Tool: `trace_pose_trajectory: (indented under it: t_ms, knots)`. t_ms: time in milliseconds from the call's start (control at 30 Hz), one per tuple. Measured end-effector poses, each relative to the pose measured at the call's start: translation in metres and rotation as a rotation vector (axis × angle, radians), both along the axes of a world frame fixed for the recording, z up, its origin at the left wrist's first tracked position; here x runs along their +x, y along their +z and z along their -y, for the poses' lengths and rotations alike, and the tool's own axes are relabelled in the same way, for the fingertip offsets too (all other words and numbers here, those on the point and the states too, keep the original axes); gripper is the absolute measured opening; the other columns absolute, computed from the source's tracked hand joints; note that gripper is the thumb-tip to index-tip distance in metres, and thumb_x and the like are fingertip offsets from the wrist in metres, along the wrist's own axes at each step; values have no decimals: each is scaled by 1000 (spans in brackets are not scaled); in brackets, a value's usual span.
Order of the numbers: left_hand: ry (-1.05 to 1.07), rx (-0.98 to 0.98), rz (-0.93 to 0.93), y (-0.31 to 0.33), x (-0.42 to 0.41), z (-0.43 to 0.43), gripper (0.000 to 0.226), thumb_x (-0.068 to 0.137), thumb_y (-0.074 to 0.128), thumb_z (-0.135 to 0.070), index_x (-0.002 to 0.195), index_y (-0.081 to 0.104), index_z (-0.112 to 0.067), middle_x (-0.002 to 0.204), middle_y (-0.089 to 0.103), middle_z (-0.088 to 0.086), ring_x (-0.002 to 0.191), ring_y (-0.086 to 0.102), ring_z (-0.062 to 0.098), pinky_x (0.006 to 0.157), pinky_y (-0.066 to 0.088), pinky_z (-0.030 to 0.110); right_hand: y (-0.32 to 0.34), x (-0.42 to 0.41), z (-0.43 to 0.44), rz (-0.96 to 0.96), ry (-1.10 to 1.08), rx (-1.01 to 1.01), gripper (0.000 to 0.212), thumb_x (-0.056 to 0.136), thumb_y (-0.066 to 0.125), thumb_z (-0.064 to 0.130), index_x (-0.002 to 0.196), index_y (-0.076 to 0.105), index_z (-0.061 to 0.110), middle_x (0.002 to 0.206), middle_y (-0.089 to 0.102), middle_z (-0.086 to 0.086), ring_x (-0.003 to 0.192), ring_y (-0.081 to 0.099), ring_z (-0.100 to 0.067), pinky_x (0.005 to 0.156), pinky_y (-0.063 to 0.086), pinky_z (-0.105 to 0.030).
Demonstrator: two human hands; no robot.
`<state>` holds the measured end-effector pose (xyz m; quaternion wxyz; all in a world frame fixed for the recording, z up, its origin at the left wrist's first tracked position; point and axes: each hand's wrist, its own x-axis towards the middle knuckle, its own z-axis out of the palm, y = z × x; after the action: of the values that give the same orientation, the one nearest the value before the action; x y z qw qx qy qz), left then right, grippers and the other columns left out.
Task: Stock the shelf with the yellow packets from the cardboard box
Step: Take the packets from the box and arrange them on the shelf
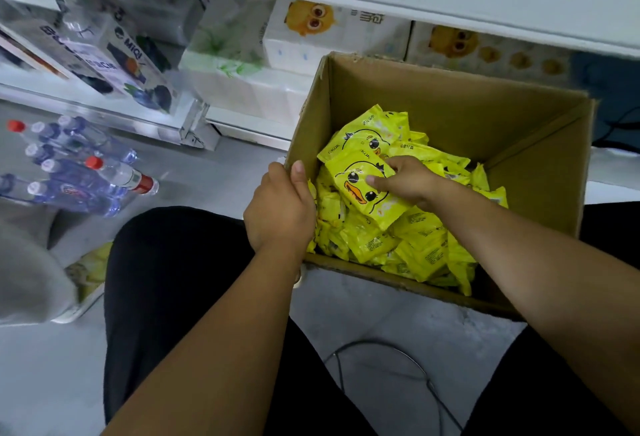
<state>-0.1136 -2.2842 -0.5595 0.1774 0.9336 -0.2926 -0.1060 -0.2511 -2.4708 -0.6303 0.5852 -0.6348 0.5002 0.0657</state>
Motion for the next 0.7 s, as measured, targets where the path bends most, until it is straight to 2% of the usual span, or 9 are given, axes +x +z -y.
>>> trace_pose_trajectory:
  t_ms: [100, 167, 233, 300, 367, 433, 533, 600, 700]
  knots:
    - [-8, -34, 6, 2, -6, -1, 47, 108, 29, -48, 119, 52, -9, 116, 62, 14, 105, 59, 38, 77, 44, 46, 25, -14, -5, 82, -135, 72, 96, 76, 85, 44, 152, 37, 10, 151, 44, -2, 143, 39, -25, 117, 30, -40]
    - [-90, -90, 43, 3, -11, -4, 47, 108, 34, -45, 131, 51, -8, 126, 59, 16, 116, 54, 37, 85, 44, 48, 53, -21, -9, 139, -180, 123, 112, 61, 91, 52, 152, 38, 13, 155, 43, -4, 144, 39, -24, 120, 27, -45]
    - [-194, -184, 109, 5, -19, -3, 48, 105, 39, -42, 140, 51, -12, 137, 54, 18, 124, 51, 38, 95, 44, 50, 75, -36, -8, 272, -221, 169, 124, 40, 96, 59, 146, 48, 14, 143, 58, -6, 134, 53, -24, 117, 34, -51]
    - [-259, -345, 100, 12, -30, 0, 46, 103, 41, -43, 137, 58, -16, 146, 48, 21, 132, 48, 39, 103, 41, 50, 112, -52, -18, 372, -274, 226, 87, 60, 90, 40, 135, 58, 9, 124, 70, -11, 118, 65, -28, 107, 46, -54]
    - [-275, -505, -125, 30, -47, 5, 50, 102, 38, -53, 130, 63, -21, 147, 48, 16, 137, 45, 28, 111, 40, 43, 141, -71, -29, 434, -307, 252, 57, 74, 75, 25, 127, 62, 7, 116, 73, -15, 111, 69, -32, 98, 53, -53]
    - [-212, -656, -592, 55, -70, 6, 53, 100, 37, -69, 127, 63, -31, 138, 60, 1, 128, 55, 14, 111, 45, 44, 156, -92, -38, 509, -332, 285, 51, 79, 70, 22, 127, 62, 7, 118, 72, -16, 110, 69, -32, 94, 56, -50]
    - [-160, -702, -1167, 80, -96, 6, 52, 91, 42, -78, 120, 67, -44, 131, 68, -10, 124, 64, 19, 106, 48, 59, 165, -114, -60, 553, -377, 244, 50, 83, 69, 21, 130, 60, 6, 120, 71, -16, 112, 69, -32, 96, 55, -50]
    - [-163, -727, -1284, 82, -110, 4, 54, 88, 50, -78, 123, 67, -42, 134, 69, -5, 128, 63, 26, 106, 45, 65, 165, -125, -73, 567, -380, 186, 44, 87, 69, 19, 129, 61, 7, 119, 72, -14, 110, 69, -32, 95, 56, -50]
    - [-35, -697, -1243, 82, -124, -1, 70, 76, 66, -81, 126, 68, -31, 132, 70, -1, 126, 64, 26, 106, 46, 63, 166, -138, -85, 546, -262, 7, 38, 84, 75, 24, 121, 67, 16, 113, 75, -6, 104, 72, -27, 91, 58, -47]
